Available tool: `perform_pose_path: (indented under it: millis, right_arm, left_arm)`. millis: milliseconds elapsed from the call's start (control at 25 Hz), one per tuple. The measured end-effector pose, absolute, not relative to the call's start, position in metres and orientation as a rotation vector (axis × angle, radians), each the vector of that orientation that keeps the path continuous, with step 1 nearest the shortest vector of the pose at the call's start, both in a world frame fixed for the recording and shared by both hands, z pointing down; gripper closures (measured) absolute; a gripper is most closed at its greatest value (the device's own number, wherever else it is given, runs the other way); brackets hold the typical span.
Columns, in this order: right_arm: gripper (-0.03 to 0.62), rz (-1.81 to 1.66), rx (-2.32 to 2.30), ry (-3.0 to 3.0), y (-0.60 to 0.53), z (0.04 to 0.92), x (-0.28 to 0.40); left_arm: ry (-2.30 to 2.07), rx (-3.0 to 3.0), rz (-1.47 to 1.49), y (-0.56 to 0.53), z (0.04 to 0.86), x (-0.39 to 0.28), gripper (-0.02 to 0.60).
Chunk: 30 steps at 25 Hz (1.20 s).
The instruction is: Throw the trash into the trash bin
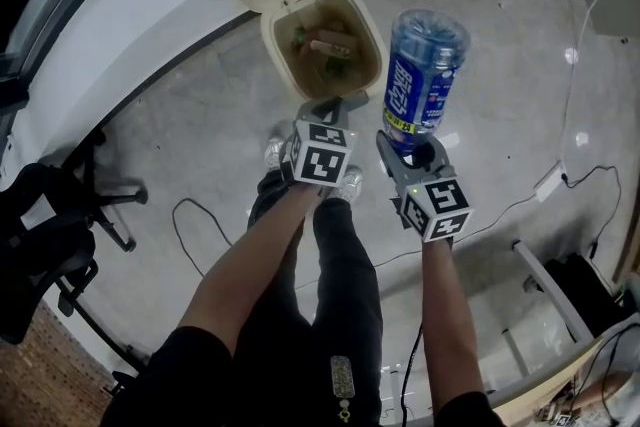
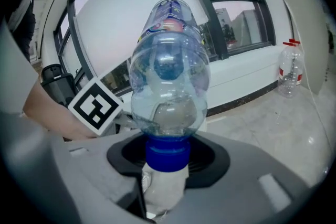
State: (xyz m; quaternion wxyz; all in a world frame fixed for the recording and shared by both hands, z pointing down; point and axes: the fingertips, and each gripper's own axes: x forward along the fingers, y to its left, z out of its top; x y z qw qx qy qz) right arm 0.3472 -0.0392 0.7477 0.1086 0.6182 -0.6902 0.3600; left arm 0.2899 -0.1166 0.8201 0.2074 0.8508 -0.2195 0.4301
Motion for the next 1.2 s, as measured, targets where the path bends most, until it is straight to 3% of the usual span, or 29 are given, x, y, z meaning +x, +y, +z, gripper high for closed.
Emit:
perform_pose_path:
  millis: [520, 880, 1200]
  right_arm:
    - [0.419, 1.230, 1.431, -1.732, -0.081, 0.811, 0.319]
    - [0.418, 1.167, 1.235, -1.487, -0.086, 0.828, 0.316]
    - [0.417, 1.166, 1.287, -1.506, -0.104, 0.825, 0.308]
  left_arm:
    - [-0.602, 2.407, 1.079, -0.179, 0.789, 0.261, 0.580]
    - [-0.553, 2.384, 1.069, -0.202, 0.788, 0.240, 0.580]
    - [-0.468, 2.404, 1.061, -0.208, 0.785, 0.237, 0.580]
